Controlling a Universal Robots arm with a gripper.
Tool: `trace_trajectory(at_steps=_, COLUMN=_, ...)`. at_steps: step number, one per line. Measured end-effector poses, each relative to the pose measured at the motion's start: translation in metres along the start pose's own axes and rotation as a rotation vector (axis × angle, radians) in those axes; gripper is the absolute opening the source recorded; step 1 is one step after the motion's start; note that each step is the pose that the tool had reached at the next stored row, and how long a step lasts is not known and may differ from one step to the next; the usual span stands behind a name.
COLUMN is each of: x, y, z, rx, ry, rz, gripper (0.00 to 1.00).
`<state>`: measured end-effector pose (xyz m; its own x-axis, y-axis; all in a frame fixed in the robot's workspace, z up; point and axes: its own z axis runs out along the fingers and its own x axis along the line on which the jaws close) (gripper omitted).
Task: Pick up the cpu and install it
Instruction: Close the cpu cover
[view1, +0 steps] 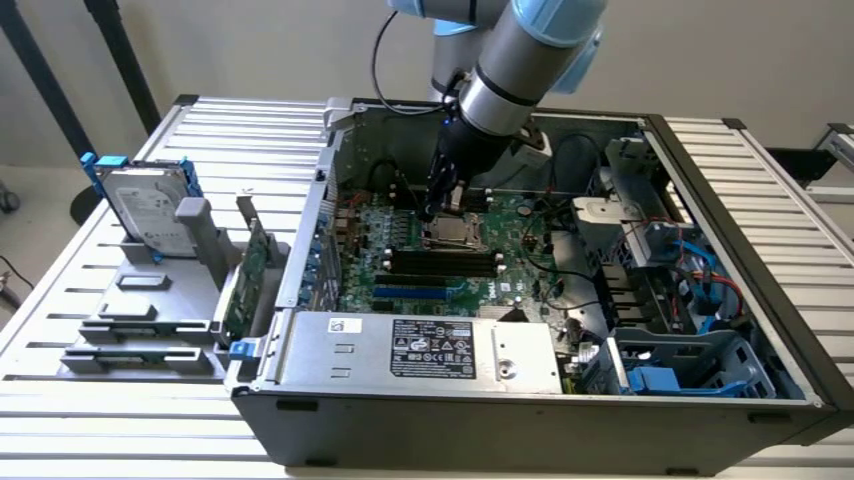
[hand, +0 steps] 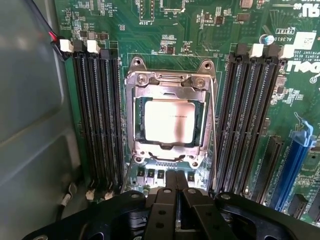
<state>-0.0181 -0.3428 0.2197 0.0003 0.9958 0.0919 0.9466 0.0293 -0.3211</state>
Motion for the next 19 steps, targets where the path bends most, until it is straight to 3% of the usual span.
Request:
trace_trajectory(at_steps=4, x=0.0, y=0.0015, z=0.0044, rx=-0.0075, ry=0.0046, rz=-0.002, gripper=0.11)
trace_trajectory(at_steps=10, x=-0.001, y=0.0045, z=0.0142, rx=-0.0097, ry=0.0095, rz=-0.003, gripper=0.11)
trace_trajectory(at_steps=13, x=-0.001, y=0.0053, z=0.0174, rx=-0.0099, ry=0.0191, rz=-0.006, gripper=0.11)
trace_trajectory(at_steps=16, x=-0.001, y=0.0061, z=0.0202, rx=-0.0102, ry=0.0326, rz=-0.01, gripper=0.11)
trace_trajectory(at_steps=19, x=-0.001, y=0.007, z=0.0229, rx=-0.0106, ry=0.04, rz=-0.012, gripper=0.11)
